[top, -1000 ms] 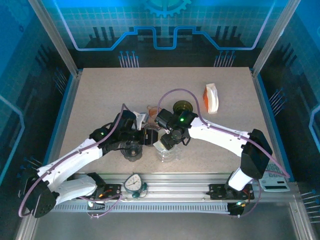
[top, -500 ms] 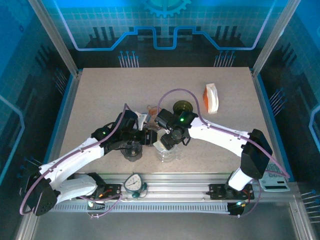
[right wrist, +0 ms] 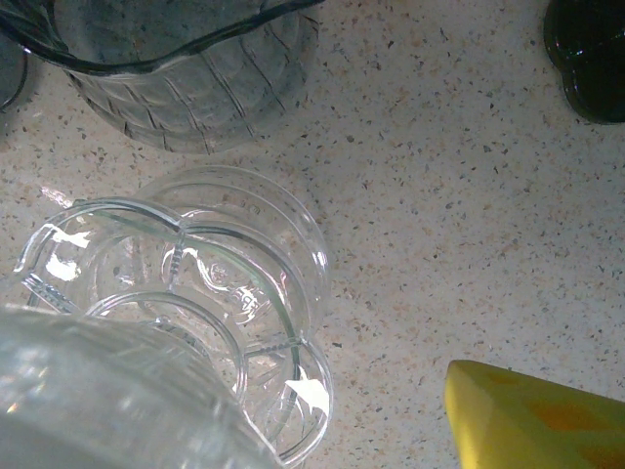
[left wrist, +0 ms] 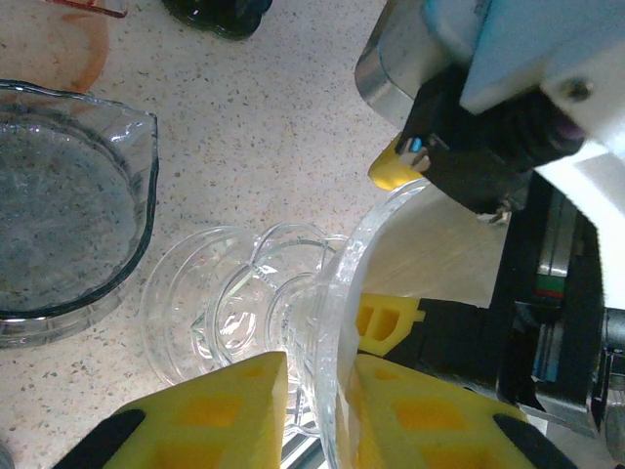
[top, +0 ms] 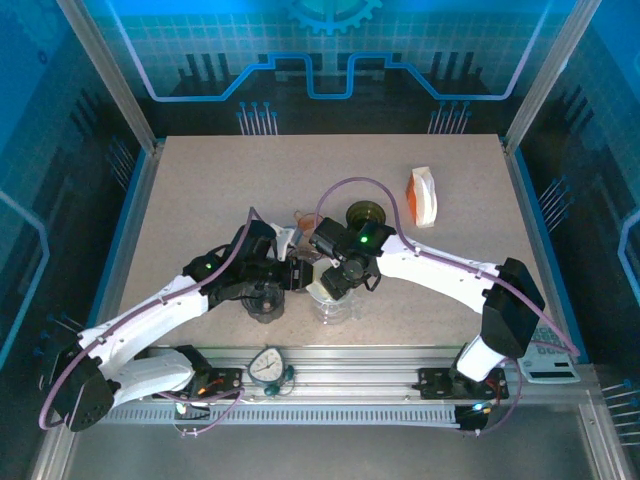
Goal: Place the coffee filter in the dripper
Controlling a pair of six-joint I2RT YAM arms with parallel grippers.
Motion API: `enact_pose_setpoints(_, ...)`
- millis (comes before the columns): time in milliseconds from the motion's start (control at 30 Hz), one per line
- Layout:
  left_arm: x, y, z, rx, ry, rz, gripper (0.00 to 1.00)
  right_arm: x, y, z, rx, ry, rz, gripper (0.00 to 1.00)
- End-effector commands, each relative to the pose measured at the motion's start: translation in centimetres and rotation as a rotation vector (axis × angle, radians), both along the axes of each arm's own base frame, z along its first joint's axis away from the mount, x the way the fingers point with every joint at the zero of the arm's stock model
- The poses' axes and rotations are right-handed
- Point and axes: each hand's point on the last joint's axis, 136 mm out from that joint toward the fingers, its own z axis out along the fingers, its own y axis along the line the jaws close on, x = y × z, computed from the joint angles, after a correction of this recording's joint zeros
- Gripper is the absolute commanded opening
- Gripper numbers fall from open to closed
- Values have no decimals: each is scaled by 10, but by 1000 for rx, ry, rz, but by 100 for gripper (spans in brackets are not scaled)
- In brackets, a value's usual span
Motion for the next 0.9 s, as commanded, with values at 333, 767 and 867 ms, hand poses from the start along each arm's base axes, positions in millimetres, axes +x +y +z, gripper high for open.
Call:
enact_pose_setpoints(333, 0, -7, 7, -17, -20, -27, 25, -8, -3, -16, -32, 28, -6, 71)
enact_pose_setpoints(767, 0, -7, 4, -13, -14, -23, 25, 9, -5, 69, 141, -197, -35, 73)
enact_pose_setpoints(867, 1, -6, 4, -13, -14, -20, 25, 10, -16, 84, 161, -245, -66, 74)
